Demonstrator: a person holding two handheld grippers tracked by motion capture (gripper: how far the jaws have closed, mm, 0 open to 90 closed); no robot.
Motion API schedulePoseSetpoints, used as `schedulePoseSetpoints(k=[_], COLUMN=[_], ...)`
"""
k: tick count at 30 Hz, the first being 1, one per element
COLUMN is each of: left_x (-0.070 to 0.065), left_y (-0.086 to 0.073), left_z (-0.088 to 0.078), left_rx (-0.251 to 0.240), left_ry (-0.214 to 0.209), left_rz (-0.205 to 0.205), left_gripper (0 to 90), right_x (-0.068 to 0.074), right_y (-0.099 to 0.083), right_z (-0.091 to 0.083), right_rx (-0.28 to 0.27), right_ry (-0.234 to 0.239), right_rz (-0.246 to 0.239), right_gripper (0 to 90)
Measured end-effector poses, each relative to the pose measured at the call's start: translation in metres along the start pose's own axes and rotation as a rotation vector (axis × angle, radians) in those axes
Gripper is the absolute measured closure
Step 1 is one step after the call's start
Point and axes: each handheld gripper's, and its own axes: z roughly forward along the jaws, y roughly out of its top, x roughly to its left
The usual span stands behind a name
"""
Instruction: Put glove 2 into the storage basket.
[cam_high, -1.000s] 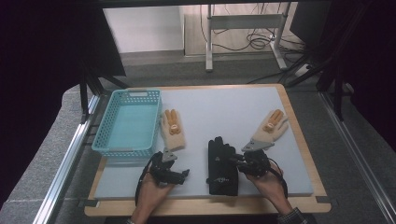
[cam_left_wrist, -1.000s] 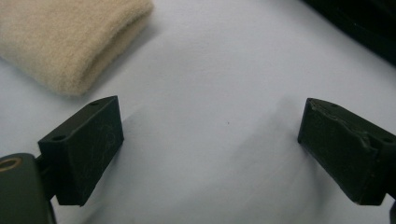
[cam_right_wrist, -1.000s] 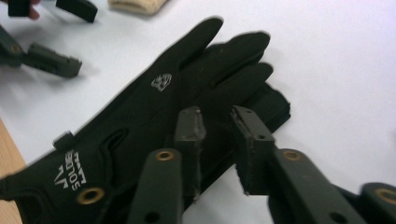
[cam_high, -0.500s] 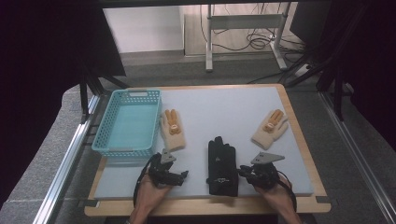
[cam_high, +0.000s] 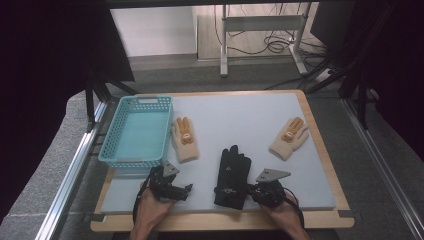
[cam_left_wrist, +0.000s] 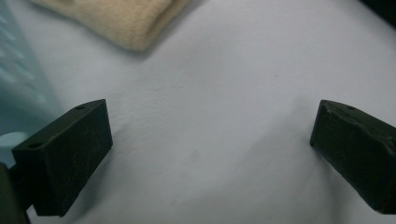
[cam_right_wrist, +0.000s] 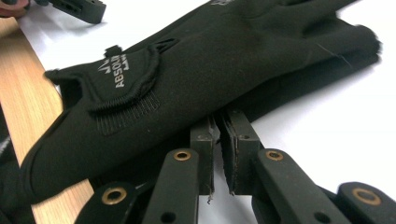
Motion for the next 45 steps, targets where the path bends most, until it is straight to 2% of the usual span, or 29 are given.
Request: schedulePoseSetpoints(k=[4, 7, 10, 11, 16, 22, 29, 33, 34, 36, 37, 38, 39, 41, 42, 45], left_x=[0.004, 0.008, 0.013, 0.013, 0.012, 0.013, 0.013, 0.013, 0.013, 0.013, 0.013, 0.013, 0.013, 0.013, 0.013, 0.013], left_y=[-0.002, -0.004, -0.005, -0.005, -0.005, -0.006, -0.006, -0.005, -0.005, -0.005, -0.005, -0.005, -0.005, -0.005, -0.005, -0.005], left_z=[-0.003, -0.002, 0.000, 0.000, 0.000, 0.001, 0.001, 0.001, 0.001, 0.001, 0.001, 0.001, 0.001, 0.001, 0.001, 0.001], left_rx=[0.004, 0.000, 0.002, 0.002, -0.002, -0.006, -0.006, -0.004, -0.004, -0.004, -0.004, -0.004, -0.003, -0.003, -0.003, -0.003], left_ry=[0.016, -0.007, -0.050, -0.050, -0.045, -0.048, -0.049, -0.050, -0.050, -0.050, -0.050, -0.050, -0.050, -0.050, -0.051, -0.051], left_rz=[0.005, -0.005, -0.040, -0.040, -0.034, -0.048, -0.050, -0.049, -0.049, -0.049, -0.049, -0.049, -0.049, -0.049, -0.049, -0.050], left_gripper=[0.0, 0.0, 0.0, 0.0, 0.0, 0.1, 0.0, 0.0, 0.0, 0.0, 0.0, 0.0, 0.0, 0.0, 0.0, 0.0], right_x=[0.010, 0.015, 0.023, 0.025, 0.026, 0.021, 0.005, -0.016, -0.016, -0.027, -0.037, -0.037, -0.046, -0.050, -0.060, -0.069], right_y=[0.011, 0.017, 0.027, 0.029, 0.030, 0.027, 0.027, 0.023, 0.023, 0.019, 0.015, 0.015, 0.012, 0.010, 0.007, 0.002], right_z=[0.016, 0.025, 0.038, 0.041, 0.044, 0.035, 0.018, 0.002, 0.002, -0.004, -0.008, -0.008, -0.013, -0.015, -0.019, -0.023], right_rx=[-0.002, -0.003, -0.004, -0.006, -0.014, -0.023, -0.045, -0.041, -0.041, -0.032, -0.027, -0.027, -0.019, -0.021, -0.017, 0.009], right_ry=[0.017, 0.021, 0.018, 0.015, 0.016, 0.003, -0.039, -0.099, -0.099, -0.119, -0.138, -0.138, -0.170, -0.181, -0.197, -0.211], right_rz=[-0.023, -0.032, -0.056, -0.065, -0.062, -0.064, -0.053, -0.030, -0.030, -0.005, 0.011, 0.011, 0.023, 0.031, 0.059, 0.068], right_gripper=[80.1, 79.8, 79.4, 79.4, 78.9, 72.4, 66.2, 59.1, 59.1, 54.8, 49.0, 49.0, 42.7, 40.1, 34.5, 29.6])
